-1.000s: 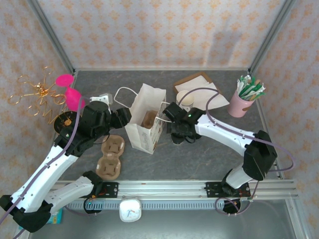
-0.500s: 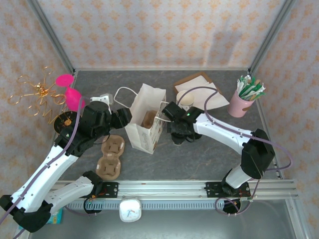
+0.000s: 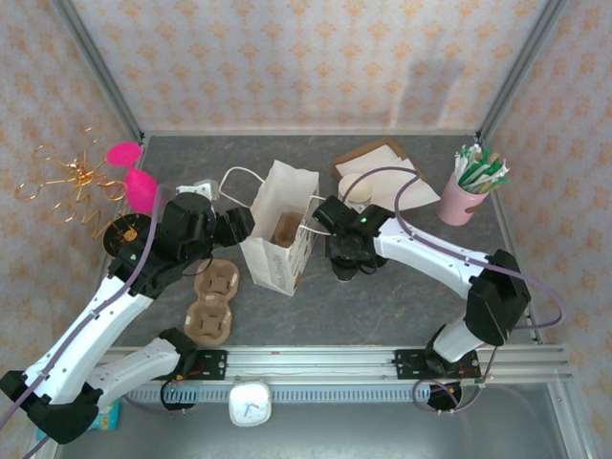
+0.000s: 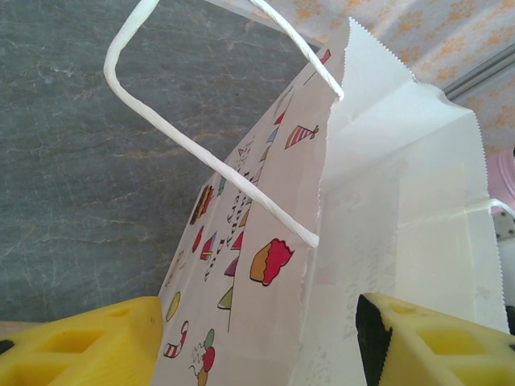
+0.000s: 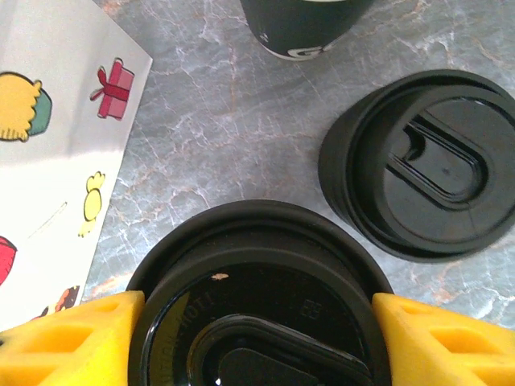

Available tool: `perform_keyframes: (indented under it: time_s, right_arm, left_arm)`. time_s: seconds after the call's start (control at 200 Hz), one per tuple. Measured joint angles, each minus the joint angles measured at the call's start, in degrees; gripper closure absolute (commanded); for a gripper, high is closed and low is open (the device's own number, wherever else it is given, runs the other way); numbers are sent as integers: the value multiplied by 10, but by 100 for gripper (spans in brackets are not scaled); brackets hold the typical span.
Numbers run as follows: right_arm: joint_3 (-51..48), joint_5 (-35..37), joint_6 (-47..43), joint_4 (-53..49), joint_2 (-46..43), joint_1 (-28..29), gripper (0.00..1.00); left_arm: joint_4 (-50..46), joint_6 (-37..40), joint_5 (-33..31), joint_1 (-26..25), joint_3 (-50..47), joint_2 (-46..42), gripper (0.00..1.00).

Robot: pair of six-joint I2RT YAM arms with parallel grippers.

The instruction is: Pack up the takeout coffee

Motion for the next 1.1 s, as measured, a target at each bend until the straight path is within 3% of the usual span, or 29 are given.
perform_keyframes:
  time_s: [0.51, 0.776, 1.101]
  right_arm:
    - [14, -9, 22, -101, -146, 0, 36]
    - [116, 9, 41, -185, -189, 0, 37]
    - [215, 22, 37, -211, -189, -2, 39]
  left_arm:
    - [-7, 7, 2, 8, 10, 15, 33]
    - [-34, 33, 5, 12, 35, 35, 42]
    - [-62, 62, 31, 12, 45, 52, 53]
